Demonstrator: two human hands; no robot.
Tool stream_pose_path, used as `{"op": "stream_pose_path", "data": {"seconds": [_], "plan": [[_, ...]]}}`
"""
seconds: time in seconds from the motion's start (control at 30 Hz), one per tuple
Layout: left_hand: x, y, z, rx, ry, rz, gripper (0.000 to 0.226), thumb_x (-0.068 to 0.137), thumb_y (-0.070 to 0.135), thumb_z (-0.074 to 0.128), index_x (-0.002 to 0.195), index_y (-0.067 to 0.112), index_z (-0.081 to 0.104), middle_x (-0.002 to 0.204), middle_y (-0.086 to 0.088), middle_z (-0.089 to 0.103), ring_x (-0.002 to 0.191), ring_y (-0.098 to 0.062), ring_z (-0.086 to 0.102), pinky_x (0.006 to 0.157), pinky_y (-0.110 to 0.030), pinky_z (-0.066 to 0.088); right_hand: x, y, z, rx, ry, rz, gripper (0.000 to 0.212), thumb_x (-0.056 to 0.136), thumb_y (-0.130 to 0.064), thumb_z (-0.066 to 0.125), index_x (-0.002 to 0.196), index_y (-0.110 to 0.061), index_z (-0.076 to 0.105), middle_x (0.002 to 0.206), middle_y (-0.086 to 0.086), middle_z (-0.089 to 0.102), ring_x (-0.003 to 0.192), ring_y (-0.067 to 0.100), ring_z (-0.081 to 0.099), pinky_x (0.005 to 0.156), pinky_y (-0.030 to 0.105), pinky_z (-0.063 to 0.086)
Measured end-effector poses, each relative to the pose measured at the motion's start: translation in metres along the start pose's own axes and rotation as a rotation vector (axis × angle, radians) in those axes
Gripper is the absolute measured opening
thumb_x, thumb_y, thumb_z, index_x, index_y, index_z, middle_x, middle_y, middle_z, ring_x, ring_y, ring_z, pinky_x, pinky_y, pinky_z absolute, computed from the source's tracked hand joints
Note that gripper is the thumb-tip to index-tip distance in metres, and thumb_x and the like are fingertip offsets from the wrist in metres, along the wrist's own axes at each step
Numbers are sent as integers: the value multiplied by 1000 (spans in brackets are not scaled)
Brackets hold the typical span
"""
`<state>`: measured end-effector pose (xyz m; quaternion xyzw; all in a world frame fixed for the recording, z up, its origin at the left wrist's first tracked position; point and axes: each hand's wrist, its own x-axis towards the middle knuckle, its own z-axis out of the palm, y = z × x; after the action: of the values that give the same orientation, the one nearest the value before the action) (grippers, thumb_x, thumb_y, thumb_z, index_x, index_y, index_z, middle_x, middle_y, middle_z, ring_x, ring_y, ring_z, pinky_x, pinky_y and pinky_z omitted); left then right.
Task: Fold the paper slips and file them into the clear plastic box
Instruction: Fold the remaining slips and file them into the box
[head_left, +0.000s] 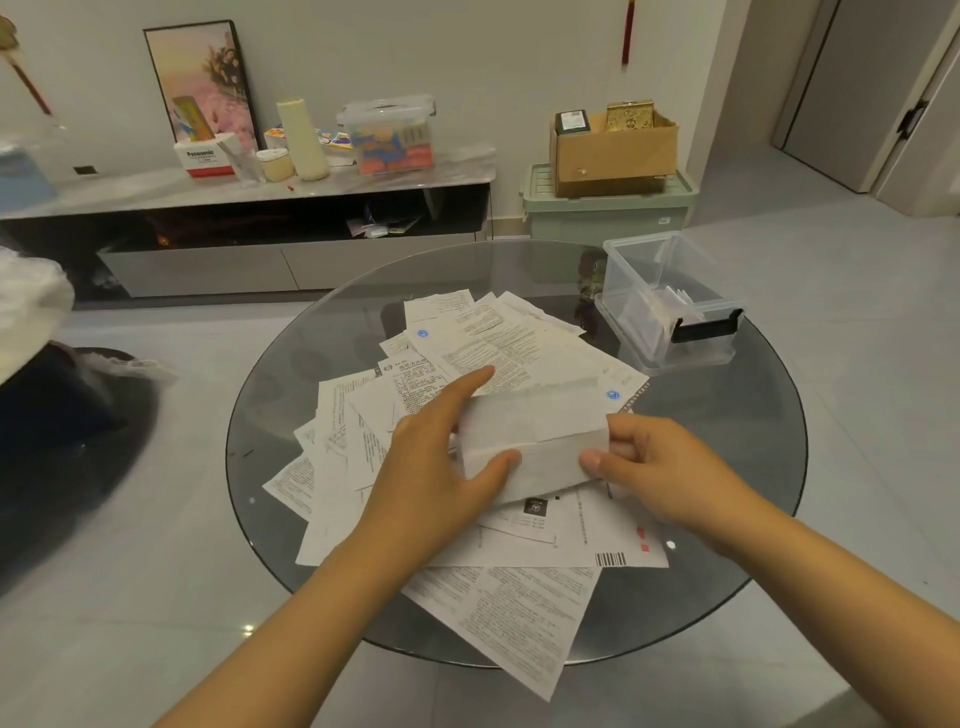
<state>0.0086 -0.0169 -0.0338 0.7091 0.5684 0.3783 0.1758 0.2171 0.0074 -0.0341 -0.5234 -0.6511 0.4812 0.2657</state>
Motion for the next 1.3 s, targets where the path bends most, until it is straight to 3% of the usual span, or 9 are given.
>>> {"op": "stream_pose_path", "data": {"seconds": [0.13,0.37,0.47,0.57,0.7,0.83,1.0,1.17,1.3], "plan": [[-1,-1,7,-16,-30,-77,71,80,31,71,138,43,31,123,16,45,82,2,51,73,-7,42,-1,7,-2,-41,91,39,18,88,-15,61,105,-18,58,88,13,70,83,27,67,75,34,53],[-6,-8,20,376,-140,6,72,83,41,65,143,40,25,149,13,3,135,-9,10,111,-32,12,1,13,10,-306,196,-52,69,82,-18,67,132,-43,27,89,-8,52,75,6,49,54,19,47],[-6,-10,20,428,-203,176,45,83,45,56,126,32,55,141,6,40,132,-15,32,101,-28,8,2,18,10,-597,253,-186,60,85,-27,63,136,-44,35,109,-11,46,107,10,37,90,20,31],[-9,-8,19,435,-299,182,51,85,58,47,130,33,53,135,16,44,127,-3,33,103,-25,7,3,21,11,-782,205,-293,39,88,-40,55,127,-40,51,133,-14,38,123,8,20,90,15,8],[-6,-12,18,459,-331,236,53,89,57,45,135,30,48,140,15,42,129,-6,32,105,-24,12,4,24,12,-824,81,-334,64,78,-68,40,134,-36,46,139,-19,38,128,4,18,91,14,1],[-3,-10,18,420,-325,247,55,86,56,34,112,22,68,117,6,65,109,-15,55,96,-30,32,6,25,10,-856,91,-391,80,66,-75,22,128,-36,53,132,-20,46,126,6,27,92,15,4],[0,-4,17,390,-187,225,48,91,47,31,73,19,65,62,7,59,59,-12,52,55,-28,40,7,22,8,-743,192,-401,25,89,-45,48,92,-31,69,95,-15,62,105,10,47,88,17,16],[-5,2,13,321,-166,97,26,94,42,47,115,30,56,106,14,61,95,-10,56,79,-24,42,4,21,12,-644,221,-294,14,89,-40,52,93,-30,59,94,-7,56,96,14,45,78,24,31],[-4,-5,16,304,-231,42,52,88,41,58,135,31,38,128,14,46,116,-7,45,94,-20,34,3,21,14,-571,209,-197,32,84,-36,62,113,-40,50,93,-8,52,96,15,45,79,27,39]]}}
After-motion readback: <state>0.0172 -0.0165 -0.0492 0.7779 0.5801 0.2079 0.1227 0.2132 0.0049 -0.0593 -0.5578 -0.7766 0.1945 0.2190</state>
